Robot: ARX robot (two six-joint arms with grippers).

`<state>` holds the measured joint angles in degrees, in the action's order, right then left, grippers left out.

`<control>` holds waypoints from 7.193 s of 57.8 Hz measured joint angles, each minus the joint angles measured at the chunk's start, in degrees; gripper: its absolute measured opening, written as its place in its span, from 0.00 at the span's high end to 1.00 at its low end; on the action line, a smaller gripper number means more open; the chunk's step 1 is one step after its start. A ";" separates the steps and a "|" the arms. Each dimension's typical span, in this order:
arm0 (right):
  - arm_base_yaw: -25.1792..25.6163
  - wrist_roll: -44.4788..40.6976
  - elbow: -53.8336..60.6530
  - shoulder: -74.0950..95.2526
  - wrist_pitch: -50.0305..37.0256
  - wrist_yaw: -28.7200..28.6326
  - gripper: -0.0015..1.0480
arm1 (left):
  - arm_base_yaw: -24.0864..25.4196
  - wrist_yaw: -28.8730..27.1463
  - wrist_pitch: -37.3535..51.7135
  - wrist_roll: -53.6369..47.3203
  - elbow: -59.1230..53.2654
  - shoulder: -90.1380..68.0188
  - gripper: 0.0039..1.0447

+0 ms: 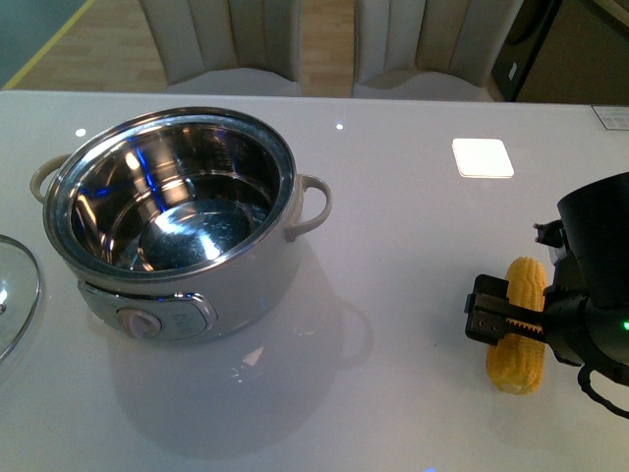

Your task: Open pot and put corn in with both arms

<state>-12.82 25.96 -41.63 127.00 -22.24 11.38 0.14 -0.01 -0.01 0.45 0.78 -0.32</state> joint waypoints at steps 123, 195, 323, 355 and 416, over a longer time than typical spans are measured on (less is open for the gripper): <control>-26.10 26.71 -25.70 -11.56 7.45 -19.78 0.78 | 0.00 0.00 0.00 0.00 0.00 0.00 0.07; -26.25 27.26 -30.18 -6.51 11.41 -18.62 0.08 | 0.00 0.00 -0.02 0.00 0.00 0.00 0.07; 12.63 -25.64 40.61 -109.22 4.48 -11.28 0.98 | 0.00 0.00 0.00 0.00 0.00 0.00 0.07; 12.63 -25.64 40.59 -126.01 21.77 -11.30 0.98 | 0.00 0.00 -0.02 0.00 0.00 0.00 0.07; 12.63 -25.68 40.59 -126.66 22.16 -11.28 0.09 | 0.00 0.00 0.00 0.00 0.00 0.00 0.07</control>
<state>-0.19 0.27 -1.04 0.34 -0.08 0.10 0.14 -0.01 -0.01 0.45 0.78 -0.32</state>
